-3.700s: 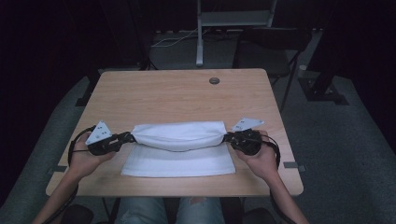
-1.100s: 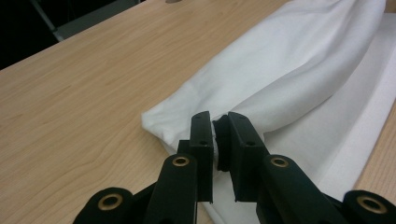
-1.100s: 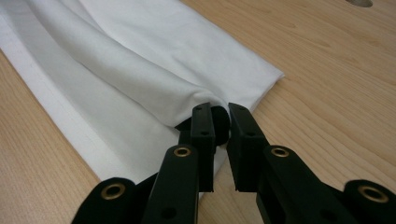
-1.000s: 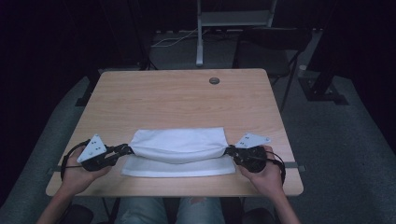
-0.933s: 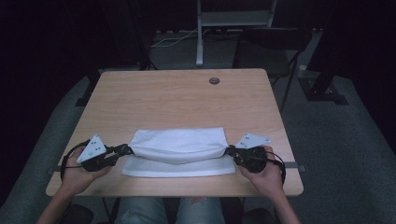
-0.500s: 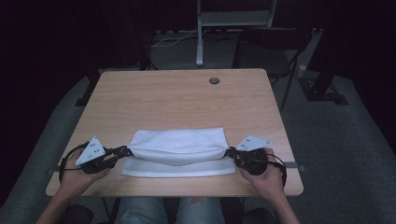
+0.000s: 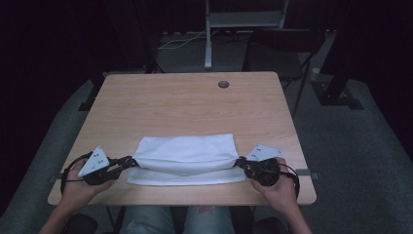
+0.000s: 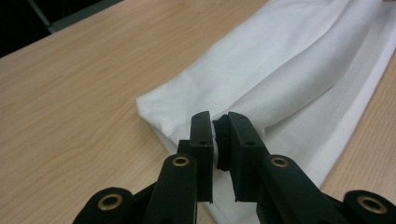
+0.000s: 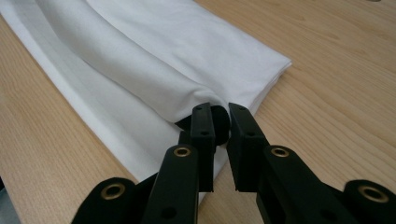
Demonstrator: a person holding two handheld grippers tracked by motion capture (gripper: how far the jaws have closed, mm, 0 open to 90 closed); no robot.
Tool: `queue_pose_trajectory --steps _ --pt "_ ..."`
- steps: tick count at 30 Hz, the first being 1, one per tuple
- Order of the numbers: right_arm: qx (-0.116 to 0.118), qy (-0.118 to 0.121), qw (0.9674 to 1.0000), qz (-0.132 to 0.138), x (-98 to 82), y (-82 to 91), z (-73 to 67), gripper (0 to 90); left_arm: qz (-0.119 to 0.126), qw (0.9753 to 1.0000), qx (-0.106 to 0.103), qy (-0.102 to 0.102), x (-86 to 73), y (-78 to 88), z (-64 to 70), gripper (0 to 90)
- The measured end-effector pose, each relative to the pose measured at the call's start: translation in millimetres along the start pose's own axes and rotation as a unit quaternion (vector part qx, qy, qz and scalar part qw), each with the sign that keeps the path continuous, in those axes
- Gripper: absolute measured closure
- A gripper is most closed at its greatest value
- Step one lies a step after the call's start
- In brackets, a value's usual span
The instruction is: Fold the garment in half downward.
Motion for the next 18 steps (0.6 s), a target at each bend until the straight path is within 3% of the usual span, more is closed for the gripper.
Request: queue_pose_trajectory --steps 18 --pt "0.024 0.005 0.9994 -0.024 -10.8 -7.6 -8.2 81.4 -0.035 0.9993 -0.011 0.003 -20.1 -6.7 3.4 81.5"
Point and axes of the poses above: each handheld gripper's, and its own axes: y roughly backward along the jaws, x roughly out of its top, z roughly to its right, the point moved 3 cm from there along -y, roughly forward along the jaws, and after that the axes turned 11 degrees about y, right-handed, at the moved point
